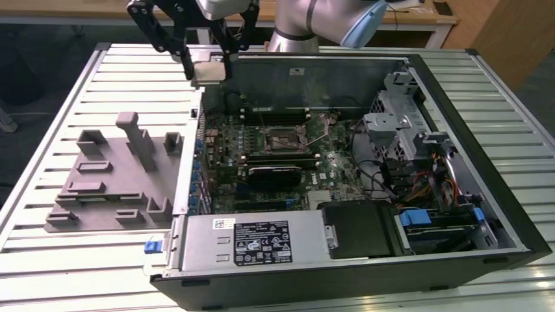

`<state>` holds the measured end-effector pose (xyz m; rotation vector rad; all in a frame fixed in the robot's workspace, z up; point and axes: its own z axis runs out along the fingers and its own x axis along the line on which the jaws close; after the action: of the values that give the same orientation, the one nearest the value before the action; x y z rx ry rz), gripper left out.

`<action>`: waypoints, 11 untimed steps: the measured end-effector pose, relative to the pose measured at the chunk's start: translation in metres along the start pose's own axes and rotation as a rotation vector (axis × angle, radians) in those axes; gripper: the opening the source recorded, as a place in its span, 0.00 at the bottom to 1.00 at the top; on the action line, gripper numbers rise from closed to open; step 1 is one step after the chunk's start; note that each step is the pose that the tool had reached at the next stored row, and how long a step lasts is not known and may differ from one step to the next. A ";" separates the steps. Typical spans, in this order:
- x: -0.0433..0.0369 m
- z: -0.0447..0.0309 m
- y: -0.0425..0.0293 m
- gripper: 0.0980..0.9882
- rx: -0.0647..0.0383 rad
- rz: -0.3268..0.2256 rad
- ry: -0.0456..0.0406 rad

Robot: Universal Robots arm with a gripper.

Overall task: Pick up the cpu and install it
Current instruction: 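Pick up the cpu and move it towards the insertion slot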

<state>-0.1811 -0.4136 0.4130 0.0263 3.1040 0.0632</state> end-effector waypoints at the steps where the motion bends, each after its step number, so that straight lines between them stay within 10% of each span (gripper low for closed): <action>1: -0.0028 0.0002 0.0000 0.50 0.000 0.000 0.0001; 11: -0.0313 0.0026 0.0005 0.50 0.000 0.000 0.0007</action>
<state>-0.1497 -0.4136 0.4116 0.0263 3.1047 0.0633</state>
